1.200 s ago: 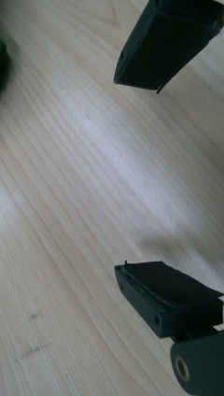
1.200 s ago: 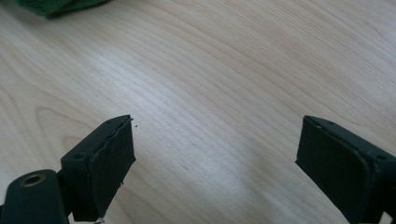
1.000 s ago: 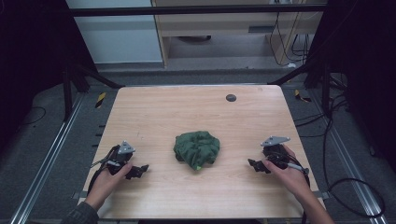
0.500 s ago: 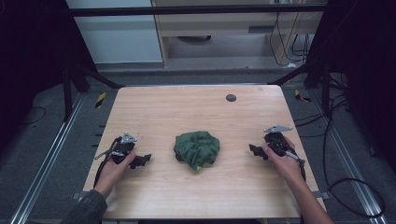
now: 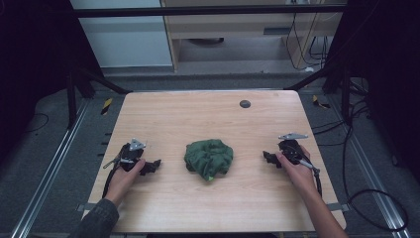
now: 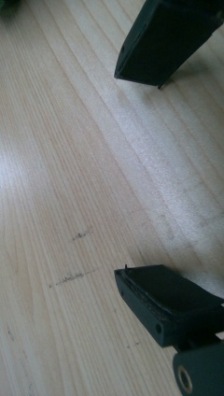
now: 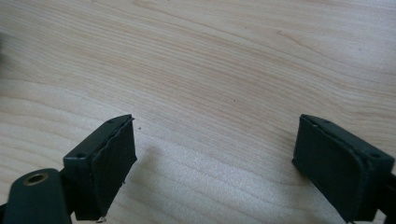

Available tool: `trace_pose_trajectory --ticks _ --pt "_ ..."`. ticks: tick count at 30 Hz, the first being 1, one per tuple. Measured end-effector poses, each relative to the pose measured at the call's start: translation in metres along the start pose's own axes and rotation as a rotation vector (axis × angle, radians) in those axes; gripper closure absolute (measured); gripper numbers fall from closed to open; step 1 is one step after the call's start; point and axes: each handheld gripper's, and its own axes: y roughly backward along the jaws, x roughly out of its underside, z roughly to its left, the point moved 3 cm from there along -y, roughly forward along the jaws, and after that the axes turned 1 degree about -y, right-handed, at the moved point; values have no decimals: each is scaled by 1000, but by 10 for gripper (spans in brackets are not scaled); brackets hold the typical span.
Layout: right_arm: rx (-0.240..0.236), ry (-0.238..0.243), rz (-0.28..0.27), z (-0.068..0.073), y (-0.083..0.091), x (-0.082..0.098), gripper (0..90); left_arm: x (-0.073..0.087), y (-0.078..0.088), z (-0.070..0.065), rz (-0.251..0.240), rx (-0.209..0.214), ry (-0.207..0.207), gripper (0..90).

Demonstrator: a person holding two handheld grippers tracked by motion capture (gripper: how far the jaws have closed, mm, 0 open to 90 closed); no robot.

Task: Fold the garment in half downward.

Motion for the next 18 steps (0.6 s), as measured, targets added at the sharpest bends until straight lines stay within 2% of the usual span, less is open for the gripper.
trace_pose_trajectory --ticks 2,6,9,13,16,18 --pt "0 -5 -1 0 0 0 122 0 -1 0 -7 0 -2 35" --pt "39 8 -28 1 -5 0 111 0 -2 -1 -5 0 -1 23" --pt "63 23 -23 2 -7 -1 106 0 -2 -1 -4 0 -1 20" --pt "74 18 -15 5 -8 -1 82 -1 -3 -1 4 -9 9 0" --pt "87 10 -16 6 -9 -2 64 -1 -3 -1 3 -11 16 0" --pt "121 -24 -12 8 -9 -1 45 -1 -4 -1 2 -12 21 0"
